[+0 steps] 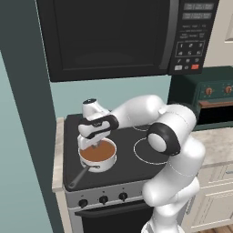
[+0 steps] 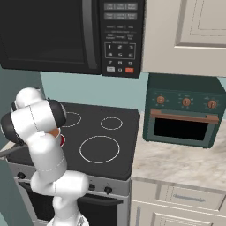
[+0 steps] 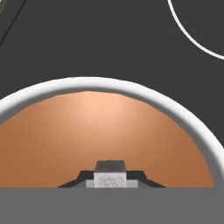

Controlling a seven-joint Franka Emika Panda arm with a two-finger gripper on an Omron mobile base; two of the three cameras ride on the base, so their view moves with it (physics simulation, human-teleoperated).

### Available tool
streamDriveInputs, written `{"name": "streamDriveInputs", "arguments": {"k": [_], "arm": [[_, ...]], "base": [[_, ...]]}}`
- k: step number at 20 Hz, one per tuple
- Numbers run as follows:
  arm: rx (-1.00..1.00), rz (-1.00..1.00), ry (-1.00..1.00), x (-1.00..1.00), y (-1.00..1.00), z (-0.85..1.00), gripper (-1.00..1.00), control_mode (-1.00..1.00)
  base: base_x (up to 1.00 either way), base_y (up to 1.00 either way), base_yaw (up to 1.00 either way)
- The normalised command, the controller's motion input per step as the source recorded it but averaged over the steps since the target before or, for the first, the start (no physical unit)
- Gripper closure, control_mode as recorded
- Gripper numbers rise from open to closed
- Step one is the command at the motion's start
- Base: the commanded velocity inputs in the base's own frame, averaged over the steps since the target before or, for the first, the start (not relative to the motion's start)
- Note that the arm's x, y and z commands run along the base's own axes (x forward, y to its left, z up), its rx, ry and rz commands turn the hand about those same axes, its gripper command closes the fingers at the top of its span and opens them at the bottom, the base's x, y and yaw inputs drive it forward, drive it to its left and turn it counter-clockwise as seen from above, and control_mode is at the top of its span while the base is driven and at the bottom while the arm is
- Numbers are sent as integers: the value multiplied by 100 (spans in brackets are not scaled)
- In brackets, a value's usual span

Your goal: Pick up the sugar cube(s) and place them in the saucepan with hot chocolate.

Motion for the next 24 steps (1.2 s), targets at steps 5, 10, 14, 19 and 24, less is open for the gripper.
{"name": "streamDriveInputs", "arguments": {"k": [5, 10, 14, 19, 24], "arm": [[0, 0, 0, 0, 0, 0, -100, -100], [0, 0, 0, 0, 0, 0, -100, -100], [0, 0, 0, 0, 0, 0, -100, -100], [0, 0, -1, 0, -3, 0, -100, -100], [0, 0, -10, -8, -4, 19, -100, -100]], "base": [[0, 0, 0], [0, 0, 0], [0, 0, 0], [0, 0, 0], [0, 0, 0]]}}
